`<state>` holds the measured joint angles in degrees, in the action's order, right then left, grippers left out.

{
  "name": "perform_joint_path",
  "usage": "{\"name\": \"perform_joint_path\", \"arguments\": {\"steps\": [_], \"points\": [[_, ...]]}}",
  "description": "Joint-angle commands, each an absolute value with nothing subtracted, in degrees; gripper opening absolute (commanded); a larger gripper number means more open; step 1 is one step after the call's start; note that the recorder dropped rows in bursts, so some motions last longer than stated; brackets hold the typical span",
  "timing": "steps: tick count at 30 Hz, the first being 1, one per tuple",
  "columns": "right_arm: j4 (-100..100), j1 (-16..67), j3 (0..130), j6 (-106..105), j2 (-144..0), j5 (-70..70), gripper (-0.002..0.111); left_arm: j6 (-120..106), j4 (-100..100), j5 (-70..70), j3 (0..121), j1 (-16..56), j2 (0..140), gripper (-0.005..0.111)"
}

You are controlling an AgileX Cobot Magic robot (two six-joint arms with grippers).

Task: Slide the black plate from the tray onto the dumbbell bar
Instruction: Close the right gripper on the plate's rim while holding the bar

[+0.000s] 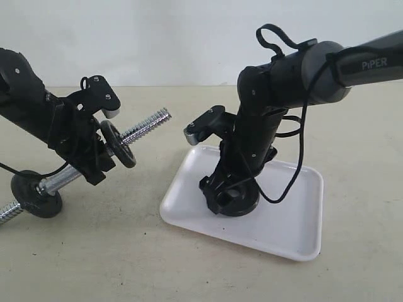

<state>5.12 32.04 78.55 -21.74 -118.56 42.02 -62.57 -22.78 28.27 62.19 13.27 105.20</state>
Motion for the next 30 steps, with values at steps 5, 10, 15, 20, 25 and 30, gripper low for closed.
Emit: {"name": "perform_joint_path", "arguments": {"steps": [5,10,15,20,25,30], "points": [[5.70,31.83,78.67,-21.94,-118.47,43.97,0.105,-62.65,-24.24,25.55,63.54,13.12,102.11,0.004],[5.70,31.83,78.67,-21.94,-118.58,44.80,0.105,-62.65,-24.24,25.80,63.54,13.12,102.11,0.004],[5.70,31.83,78.67,-21.94,-120.39,45.75,0.105,-62.65,-24.24,25.80,63.54,13.12,102.11,0.004],[5.99,31.83,78.67,-20.98,-123.51,45.64,0.105,-62.65,-24.24,25.80,63.54,13.12,102.11,0.004],[6.44,31.83,78.67,-20.98,-123.51,43.73,0.105,-62.65,-24.24,25.80,63.54,13.12,102.11,0.004],[6.78,31.83,78.67,-20.93,-123.51,44.31,0.105,-62.65,-24.24,25.80,63.54,13.12,102.11,0.004]]}}
